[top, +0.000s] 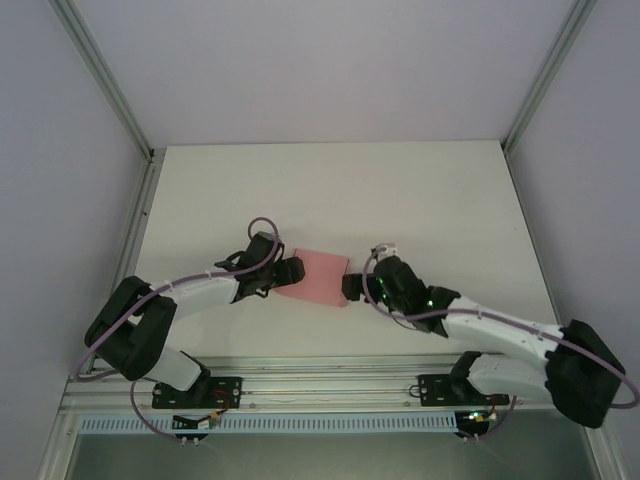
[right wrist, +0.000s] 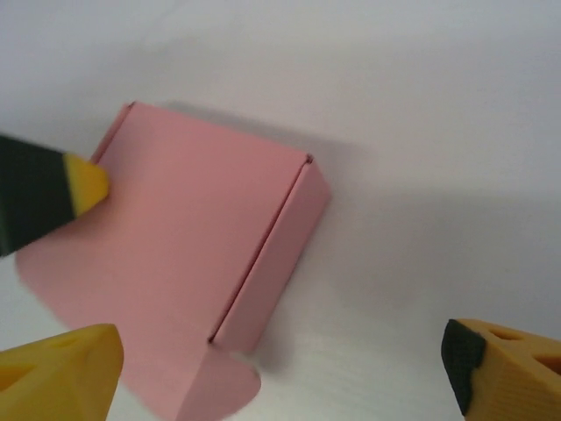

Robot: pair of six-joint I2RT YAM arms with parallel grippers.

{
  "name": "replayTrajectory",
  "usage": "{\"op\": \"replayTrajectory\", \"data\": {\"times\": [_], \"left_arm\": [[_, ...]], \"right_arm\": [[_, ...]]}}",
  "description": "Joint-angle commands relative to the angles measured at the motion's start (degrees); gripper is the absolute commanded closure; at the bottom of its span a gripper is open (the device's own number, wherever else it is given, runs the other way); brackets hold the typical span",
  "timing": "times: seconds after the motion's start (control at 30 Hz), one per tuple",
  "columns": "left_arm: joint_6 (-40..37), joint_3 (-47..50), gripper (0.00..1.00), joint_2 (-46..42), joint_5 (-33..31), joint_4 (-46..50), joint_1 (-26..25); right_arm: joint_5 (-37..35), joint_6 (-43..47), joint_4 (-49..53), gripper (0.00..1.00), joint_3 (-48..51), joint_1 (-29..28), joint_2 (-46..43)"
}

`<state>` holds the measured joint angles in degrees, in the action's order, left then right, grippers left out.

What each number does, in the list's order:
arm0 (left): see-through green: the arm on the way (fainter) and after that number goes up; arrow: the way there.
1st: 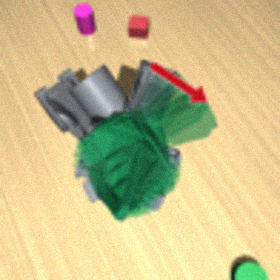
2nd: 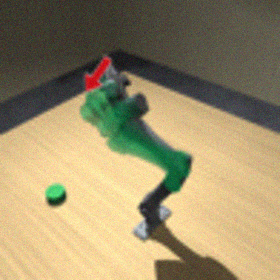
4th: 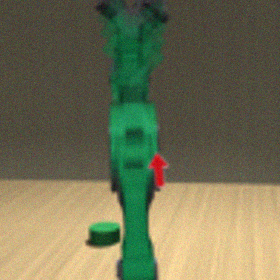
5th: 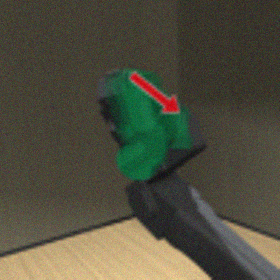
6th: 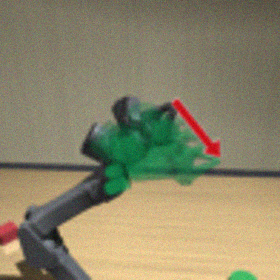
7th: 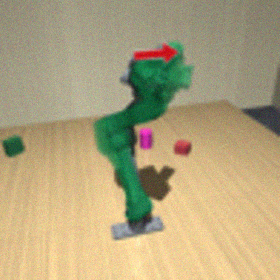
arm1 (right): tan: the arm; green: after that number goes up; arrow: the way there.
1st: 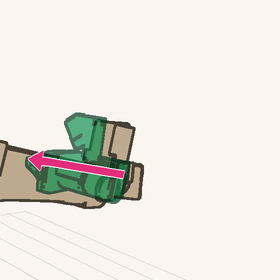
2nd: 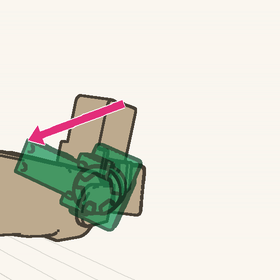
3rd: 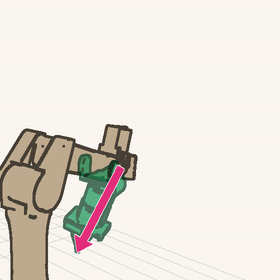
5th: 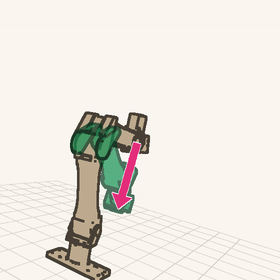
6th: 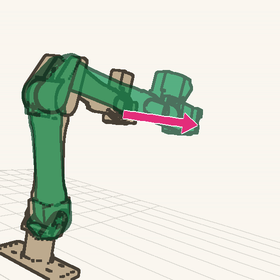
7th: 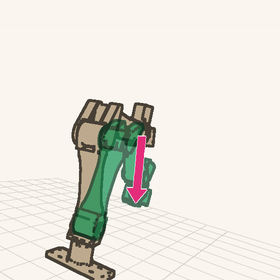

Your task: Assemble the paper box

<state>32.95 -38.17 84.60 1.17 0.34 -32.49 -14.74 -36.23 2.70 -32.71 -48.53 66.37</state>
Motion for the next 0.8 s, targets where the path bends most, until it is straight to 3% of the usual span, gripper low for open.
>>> {"op": "replayTrajectory", "data": {"times": [0.0,0.17,0.4,0.57,0.77], "left_arm": [[1.18,2.97,0.29,-0.02,1.29,2.06,-0.35],[2.46,4.06,0.29,-2.05,1.23,1.31,-0.82],[1.19,1.66,0.23,-5.38,-0.06,6.43,-0.92],[0.13,-1.74,0.18,-5.79,0.35,8.8,-0.19],[-0.18,-2.85,0.16,-3.23,8.08,3.65,3.61]], "right_arm": [[7.35,-2.84,1.26,0.1,-6.32,0.63,6.94],[9.6,-7.77,6.61,0.19,-13.05,3.98,18.76],[10.96,-7.97,6.76,0.28,-14.5,5.78,27.12],[10.7,-7.04,6.97,0.3,-15.38,6.25,27.4],[12.03,-5.7,5.62,0.27,-14.84,7.12,25.24]]}}
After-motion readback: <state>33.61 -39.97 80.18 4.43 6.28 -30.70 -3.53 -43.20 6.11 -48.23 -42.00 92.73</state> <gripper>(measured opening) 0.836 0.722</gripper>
